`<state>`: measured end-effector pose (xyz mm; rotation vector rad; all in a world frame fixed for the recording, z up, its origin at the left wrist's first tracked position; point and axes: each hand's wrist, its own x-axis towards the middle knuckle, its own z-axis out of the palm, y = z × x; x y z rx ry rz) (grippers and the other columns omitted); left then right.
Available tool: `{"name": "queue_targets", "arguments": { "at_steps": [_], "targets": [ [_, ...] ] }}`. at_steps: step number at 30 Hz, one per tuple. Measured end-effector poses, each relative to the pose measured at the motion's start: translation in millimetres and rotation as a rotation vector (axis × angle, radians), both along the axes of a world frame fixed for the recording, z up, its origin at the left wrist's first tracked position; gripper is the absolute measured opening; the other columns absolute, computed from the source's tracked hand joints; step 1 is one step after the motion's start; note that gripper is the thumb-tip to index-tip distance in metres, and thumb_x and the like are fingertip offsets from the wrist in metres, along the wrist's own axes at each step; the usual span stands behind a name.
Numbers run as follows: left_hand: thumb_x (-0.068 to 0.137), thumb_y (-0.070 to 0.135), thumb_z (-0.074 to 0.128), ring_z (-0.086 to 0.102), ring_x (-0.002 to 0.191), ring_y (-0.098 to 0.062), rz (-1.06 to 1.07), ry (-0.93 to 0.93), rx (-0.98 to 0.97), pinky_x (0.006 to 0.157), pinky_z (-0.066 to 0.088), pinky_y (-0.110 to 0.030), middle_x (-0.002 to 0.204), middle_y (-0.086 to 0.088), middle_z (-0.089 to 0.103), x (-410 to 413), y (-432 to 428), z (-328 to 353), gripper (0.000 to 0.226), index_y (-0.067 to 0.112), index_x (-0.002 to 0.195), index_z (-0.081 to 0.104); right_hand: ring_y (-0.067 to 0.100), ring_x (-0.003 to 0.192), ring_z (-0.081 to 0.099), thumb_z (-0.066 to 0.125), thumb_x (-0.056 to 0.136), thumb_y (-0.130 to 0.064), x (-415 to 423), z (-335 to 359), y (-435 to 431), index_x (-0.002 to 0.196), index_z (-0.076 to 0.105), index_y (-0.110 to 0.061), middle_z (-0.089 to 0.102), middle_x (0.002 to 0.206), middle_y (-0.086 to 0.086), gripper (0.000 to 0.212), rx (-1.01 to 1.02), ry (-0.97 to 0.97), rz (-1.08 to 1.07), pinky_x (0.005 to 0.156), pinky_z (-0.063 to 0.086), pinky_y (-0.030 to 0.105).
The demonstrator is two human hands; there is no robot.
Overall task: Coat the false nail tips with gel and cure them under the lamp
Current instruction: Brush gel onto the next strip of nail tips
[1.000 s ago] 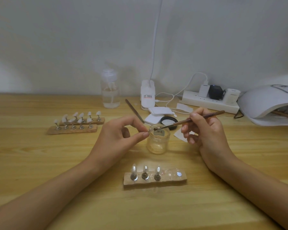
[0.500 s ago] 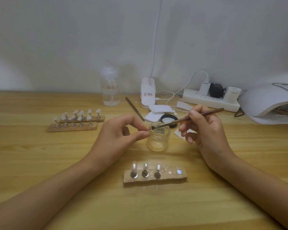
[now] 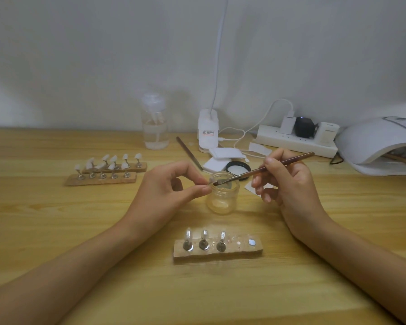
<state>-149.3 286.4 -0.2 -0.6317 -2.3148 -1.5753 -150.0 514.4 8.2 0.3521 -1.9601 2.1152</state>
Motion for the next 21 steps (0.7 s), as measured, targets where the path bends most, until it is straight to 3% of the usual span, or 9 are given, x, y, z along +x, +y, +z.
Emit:
{"name": "queue_targets", "arguments": {
  "at_steps": [3,7,13,18,21],
  "targets": [
    [0.077,0.018,0.081,0.033,0.045,-0.004,-0.006,-0.006,0.006,0.048,0.030,-0.012,0.062,0.014,0.064,0,0,1,0.011,0.014,0.077,0.070,0.013,0.052,0.055,0.047,0.102,-0.013,1,1,2,0.079,0.053,-0.015,0.061,0.060,0.004,0.024,-0.026,0.014,-0.049,0.040,0.039,0.018],
    [0.077,0.022,0.081,0.034,0.049,-0.009,-0.007,-0.019,0.009,0.050,0.032,-0.021,0.080,-0.011,0.070,1,-1,1,0.011,0.019,0.076,0.070,0.010,0.049,0.052,0.047,0.101,-0.012,0,6,11,0.075,0.050,-0.016,0.058,0.056,0.000,0.026,-0.054,-0.009,-0.129,0.038,0.036,0.018],
    [0.079,0.022,0.080,0.035,0.047,-0.008,-0.013,0.000,-0.007,0.050,0.033,-0.019,0.080,-0.008,0.071,0,-1,-1,0.011,0.021,0.076,0.069,0.012,0.049,0.052,0.044,0.101,-0.008,-2,11,22,0.074,0.048,-0.015,0.057,0.054,0.000,0.028,-0.097,0.014,-0.159,0.040,0.037,0.019],
    [0.080,0.025,0.081,0.036,0.049,-0.010,-0.011,-0.002,-0.019,0.051,0.033,-0.023,0.081,-0.021,0.067,-1,-2,-1,0.012,0.025,0.077,0.069,0.019,0.062,0.061,0.044,0.090,-0.005,-2,15,20,0.080,0.053,-0.013,0.063,0.068,0.003,0.015,0.044,0.256,0.039,0.049,0.049,0.026],
    [0.081,0.023,0.080,0.037,0.049,-0.009,-0.013,-0.002,-0.023,0.051,0.033,-0.021,0.082,-0.022,0.067,-2,-2,-1,0.013,0.026,0.077,0.068,0.021,0.058,0.058,0.042,0.083,0.003,-1,14,21,0.075,0.051,-0.011,0.060,0.067,0.005,0.018,0.088,0.339,0.038,0.045,0.047,0.027]
  ]
}}
